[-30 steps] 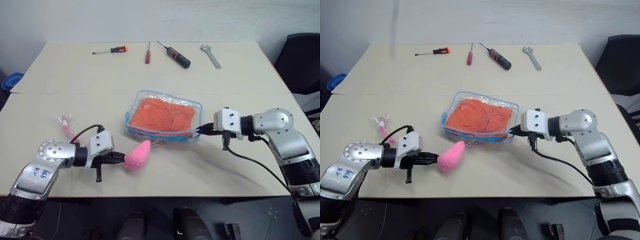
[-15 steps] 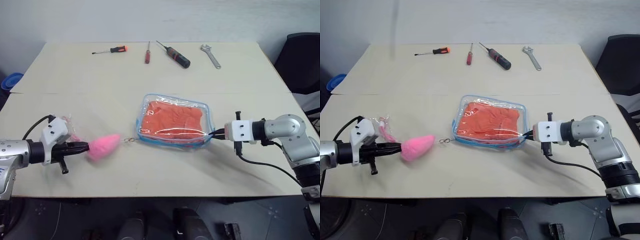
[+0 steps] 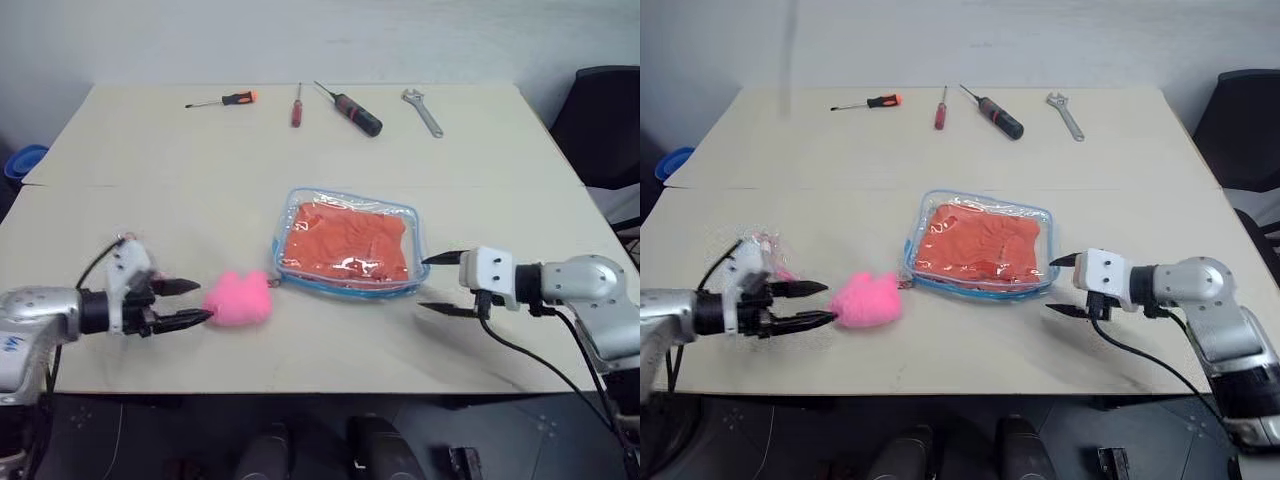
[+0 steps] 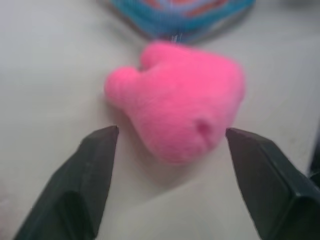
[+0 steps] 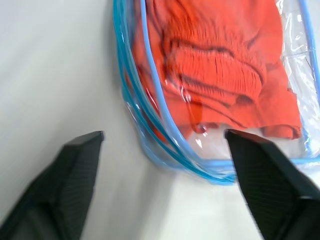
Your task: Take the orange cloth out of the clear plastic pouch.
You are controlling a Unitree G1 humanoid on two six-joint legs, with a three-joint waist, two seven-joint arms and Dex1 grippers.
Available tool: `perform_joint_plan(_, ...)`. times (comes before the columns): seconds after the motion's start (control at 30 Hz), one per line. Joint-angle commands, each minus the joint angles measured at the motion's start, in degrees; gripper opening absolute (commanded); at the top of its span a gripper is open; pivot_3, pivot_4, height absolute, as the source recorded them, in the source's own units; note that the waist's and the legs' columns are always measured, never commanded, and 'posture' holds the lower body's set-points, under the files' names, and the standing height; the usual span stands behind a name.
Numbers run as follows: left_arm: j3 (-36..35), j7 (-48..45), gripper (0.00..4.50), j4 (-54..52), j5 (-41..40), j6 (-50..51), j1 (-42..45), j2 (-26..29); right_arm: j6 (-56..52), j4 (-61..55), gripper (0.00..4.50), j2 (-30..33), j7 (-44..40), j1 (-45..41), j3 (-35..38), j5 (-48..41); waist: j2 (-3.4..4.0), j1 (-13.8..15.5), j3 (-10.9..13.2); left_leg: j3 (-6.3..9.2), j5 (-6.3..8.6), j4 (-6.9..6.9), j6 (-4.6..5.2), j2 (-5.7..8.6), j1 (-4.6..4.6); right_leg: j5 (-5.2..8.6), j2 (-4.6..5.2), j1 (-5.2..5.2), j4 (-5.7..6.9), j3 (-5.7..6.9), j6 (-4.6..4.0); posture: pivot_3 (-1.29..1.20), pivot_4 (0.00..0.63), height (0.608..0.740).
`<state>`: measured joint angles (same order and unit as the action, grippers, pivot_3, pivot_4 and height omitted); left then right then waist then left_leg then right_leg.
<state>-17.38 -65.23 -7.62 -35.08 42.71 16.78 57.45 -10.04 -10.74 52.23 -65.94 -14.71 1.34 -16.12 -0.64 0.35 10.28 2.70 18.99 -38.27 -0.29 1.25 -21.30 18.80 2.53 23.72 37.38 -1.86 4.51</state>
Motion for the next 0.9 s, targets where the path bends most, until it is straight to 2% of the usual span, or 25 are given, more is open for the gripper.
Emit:
perform_joint_plan(0.03, 2.4, -3.0, 3.65, -1.1, -4.6, 2.6, 10.2, 1.3, -11.1, -11.8, 4.36, 1.5, 1.3, 3.0, 6.2, -10.6, 0.02, 0.1, 0.0, 0.01, 0.00, -0.01, 0.00, 0.04, 0.04, 0.00, 0.03, -0.06, 0.01, 0.00, 0.00, 0.00, 0.150, 0.740)
perform_joint_plan(0.13, 13.6, -2.6, 3.65, -1.1, 5.2, -6.0, 17.3, -1.3, -18.4, -18.3, 4.36, 1.2, 3.6, 5.0, 8.7, -16.9, 0.17, 0.1, -0.1, -0.04, -0.01, 0.03, -0.03, 0.08, 0.14, -0.01, 0.04, -0.15, -0.04, -0.05, 0.01, 0.00, 0.150, 0.740)
perform_joint_plan(0.23, 25.4, -1.6, 3.65, 2.0, 18.4, -20.1, 21.8, -6.3, -23.1, -23.5, 4.36, 0.1, 7.6, 5.4, 9.4, -20.5, 0.14, 0.1, -0.1, -0.06, -0.13, 0.04, -0.24, 0.07, 0.13, -0.01, -0.01, -0.11, -0.04, -0.07, 0.01, 0.00, 0.150, 0.740)
perform_joint_plan(0.33, 32.5, -0.7, 3.65, 7.9, 27.5, -32.0, 24.5, -11.1, -25.4, -27.3, 4.36, -0.4, 10.8, 6.8, 9.3, -21.7, 0.06, -0.2, 0.0, -0.12, -0.14, 0.04, -0.25, 0.06, 0.06, -0.01, -0.07, -0.02, -0.03, -0.12, 0.01, 0.00, 0.150, 0.740)
perform_joint_plan(0.43, 35.8, 0.1, 3.65, 14.0, 32.8, -41.5, 26.0, -14.6, -26.8, -30.1, 4.36, -0.6, 13.1, 9.0, 9.7, -22.5, 0.04, -0.3, 0.0, -0.15, -0.13, 0.05, -0.24, 0.03, 0.02, -0.01, -0.10, 0.03, -0.01, -0.14, 0.01, 0.00, 0.150, 0.740)
perform_joint_plan(0.6, 37.1, 1.7, 3.65, 21.1, 36.3, -48.3, 28.1, -20.3, -27.9, -32.9, 4.36, -1.0, 16.4, 12.0, 10.6, -23.3, 0.01, 0.1, 0.0, -0.16, -0.12, -0.02, -0.20, 0.05, 0.00, -0.01, -0.08, 0.01, 0.02, -0.14, 0.02, 0.00, 0.150, 0.740)
perform_joint_plan(0.73, 36.2, 2.1, 2.80, 23.7, 35.5, -49.3, 29.0, -23.9, -28.1, -34.3, 4.40, -1.1, 18.4, 14.2, 11.0, -23.3, 0.00, 0.4, 0.0, -0.16, -0.12, -0.05, -0.20, 0.05, 0.00, -0.01, -0.09, 0.01, 0.05, -0.14, 0.03, 0.00, 0.150, 0.740)
perform_joint_plan(0.9, 35.3, 1.2, 1.29, 24.7, 34.3, -47.6, 29.1, -25.6, -28.1, -34.7, 4.40, -1.2, 19.9, 14.7, 10.8, -23.2, 0.00, 0.5, 0.0, -0.16, -0.12, -0.07, -0.19, 0.05, 0.01, -0.02, -0.09, 0.01, 0.06, -0.14, 0.03, 0.00, 0.150, 0.740)
